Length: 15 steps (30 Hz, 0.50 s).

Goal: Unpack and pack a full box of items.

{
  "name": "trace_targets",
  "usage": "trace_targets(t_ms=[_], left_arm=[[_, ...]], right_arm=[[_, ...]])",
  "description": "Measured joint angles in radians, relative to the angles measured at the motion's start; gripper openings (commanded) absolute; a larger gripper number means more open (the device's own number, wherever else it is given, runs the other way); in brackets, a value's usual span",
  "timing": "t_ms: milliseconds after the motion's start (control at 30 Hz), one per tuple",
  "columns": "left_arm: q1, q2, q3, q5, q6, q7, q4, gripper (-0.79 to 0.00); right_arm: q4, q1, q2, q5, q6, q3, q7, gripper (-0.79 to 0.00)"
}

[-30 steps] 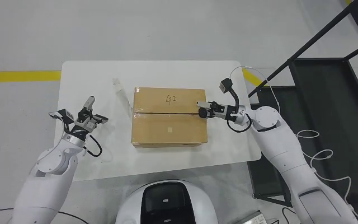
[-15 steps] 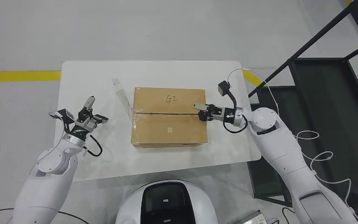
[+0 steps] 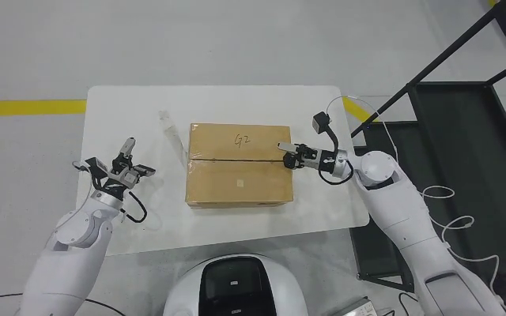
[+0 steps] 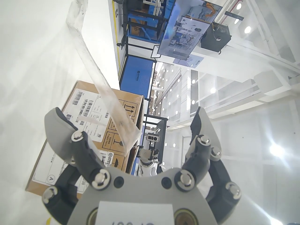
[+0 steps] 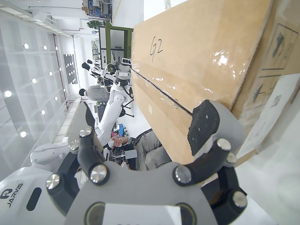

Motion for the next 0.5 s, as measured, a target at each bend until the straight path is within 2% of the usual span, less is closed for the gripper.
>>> trace_targets(t_ms=[233,500], left_arm=[[0.009,-0.011,0.01,-0.04,0.056,0.0,0.03,0.0],[-0.009,-0.023,0.022,-0.085,0.035,-0.024,0.052,0.0]], right_arm=[[0.0,0.0,0.0,0.0,0.0,0.0,0.0,0.0],[0.0,0.0,0.0,0.0,0.0,0.0,0.0,0.0]])
